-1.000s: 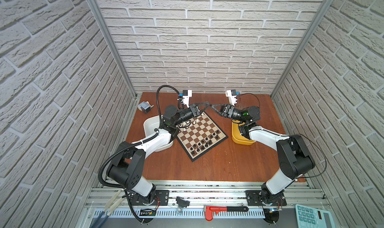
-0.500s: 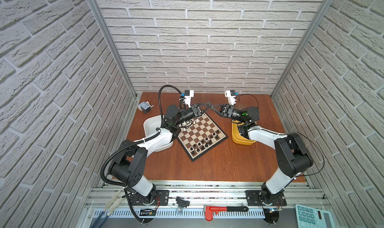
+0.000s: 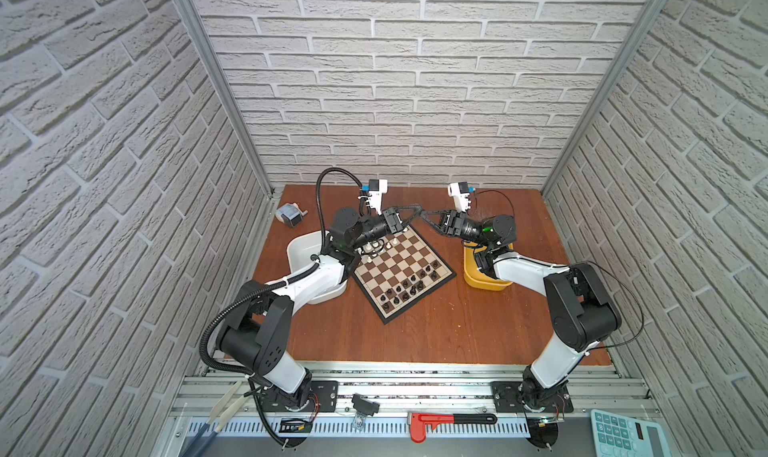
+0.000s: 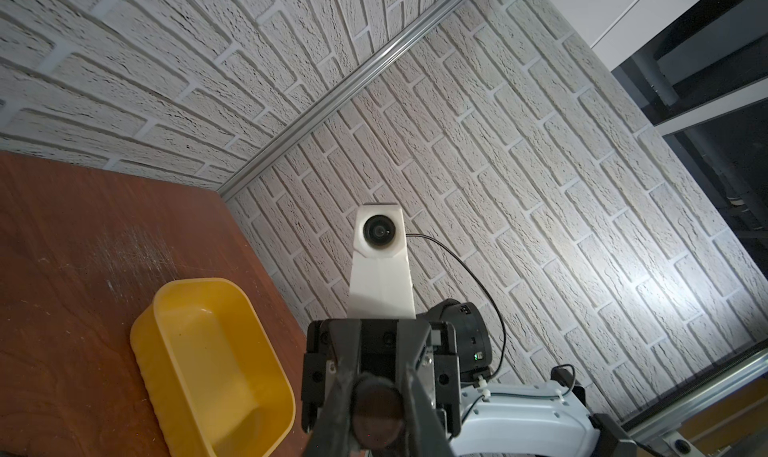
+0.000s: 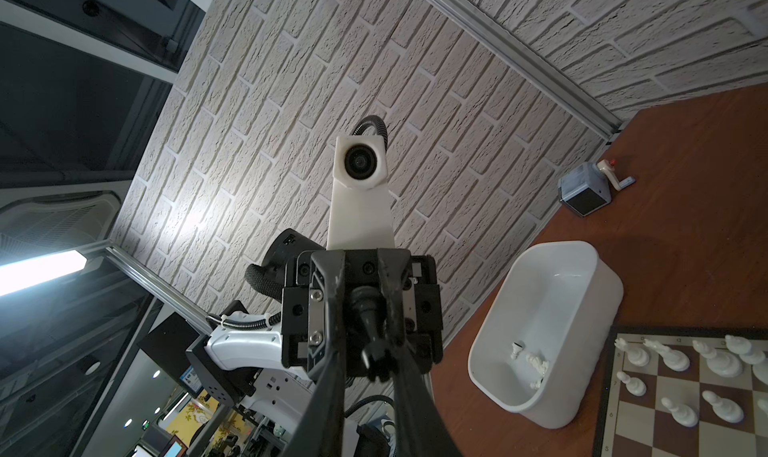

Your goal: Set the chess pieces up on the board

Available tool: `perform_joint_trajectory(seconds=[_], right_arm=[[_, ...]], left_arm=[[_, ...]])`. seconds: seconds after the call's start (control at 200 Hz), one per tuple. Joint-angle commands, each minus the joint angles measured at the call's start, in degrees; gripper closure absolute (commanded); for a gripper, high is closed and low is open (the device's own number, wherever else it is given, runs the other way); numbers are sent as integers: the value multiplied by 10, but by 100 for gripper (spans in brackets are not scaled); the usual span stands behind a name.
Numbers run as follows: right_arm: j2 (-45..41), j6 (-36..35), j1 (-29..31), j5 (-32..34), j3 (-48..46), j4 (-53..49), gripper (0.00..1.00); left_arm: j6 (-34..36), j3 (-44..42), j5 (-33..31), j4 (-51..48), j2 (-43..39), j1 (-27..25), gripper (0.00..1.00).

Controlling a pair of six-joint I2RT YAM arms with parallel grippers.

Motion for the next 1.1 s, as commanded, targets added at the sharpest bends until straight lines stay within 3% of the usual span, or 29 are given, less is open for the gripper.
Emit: perform_joint_trajectory(seconds=[0.0,0.145,0.41,0.705,0.835,1.1], right_arm=[[-6,3,7,-7,3,49,85],[-3,8,9,-10,3,57,93],[0,11,10,-12,1,62,93],[-1,12,7,-11,-7,67,69],[9,41,2,-5,-8,100,67],[10,30,-3,8,-12,80,64]], left_arm=[[25,8,8,-15,-9,-6,100],[26,5,9,-12,-5,-6,100],[30,5,14,-14,0,-6,100],[17,-4,16,10,0,-5,100],[11,-5,19,15,-2,-3,100],[7,-17,23,24,-16,-3,100]])
